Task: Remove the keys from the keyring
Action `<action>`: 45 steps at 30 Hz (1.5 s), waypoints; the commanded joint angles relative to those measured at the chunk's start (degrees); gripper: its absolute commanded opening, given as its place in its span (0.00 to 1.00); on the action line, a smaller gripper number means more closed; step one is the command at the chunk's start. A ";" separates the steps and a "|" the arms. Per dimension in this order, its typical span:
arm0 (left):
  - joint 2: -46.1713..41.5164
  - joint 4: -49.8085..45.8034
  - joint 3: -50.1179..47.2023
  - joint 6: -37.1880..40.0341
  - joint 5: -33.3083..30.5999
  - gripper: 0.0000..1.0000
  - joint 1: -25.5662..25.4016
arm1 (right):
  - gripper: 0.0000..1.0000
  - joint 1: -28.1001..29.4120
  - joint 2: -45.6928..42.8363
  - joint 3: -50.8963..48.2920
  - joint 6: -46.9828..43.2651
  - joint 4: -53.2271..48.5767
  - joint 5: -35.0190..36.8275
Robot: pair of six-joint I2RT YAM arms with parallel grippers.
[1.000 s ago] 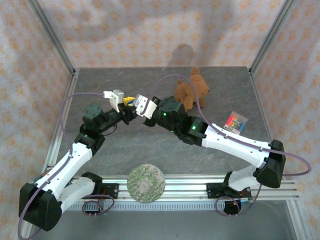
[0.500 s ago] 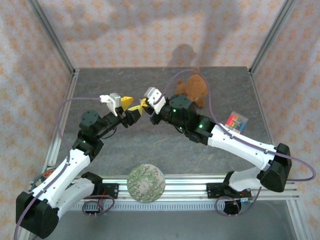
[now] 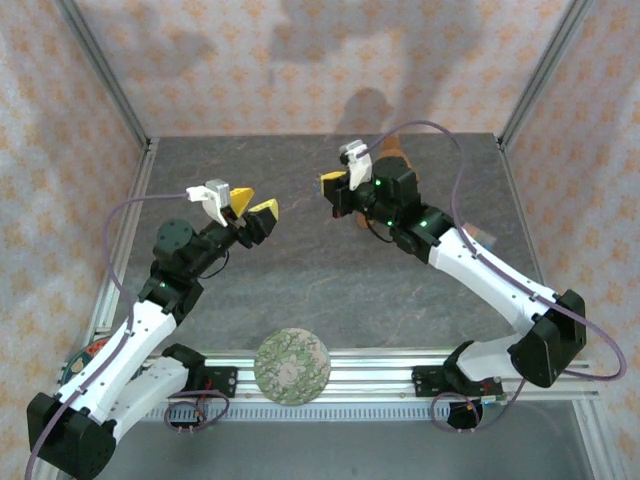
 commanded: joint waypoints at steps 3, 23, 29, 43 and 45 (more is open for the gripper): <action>2.00 -3.97 4.04 -2.47 -2.14 0.76 0.37 | 0.00 -2.94 0.70 -2.14 11.94 8.86 -7.93; 11.64 -9.84 12.97 -5.16 12.98 0.48 1.08 | 0.00 -4.31 -3.69 -6.71 14.04 14.04 -9.98; 12.95 -6.05 12.71 -8.17 15.12 0.52 1.13 | 0.00 -5.84 -2.97 -7.41 13.97 16.60 -13.16; 21.17 8.99 13.67 -18.53 23.41 0.41 1.16 | 0.00 -9.28 -4.86 -10.12 20.11 22.23 -22.44; 21.54 11.53 13.26 -20.02 23.58 0.41 1.16 | 0.00 -9.28 -5.57 -10.74 20.60 23.55 -23.26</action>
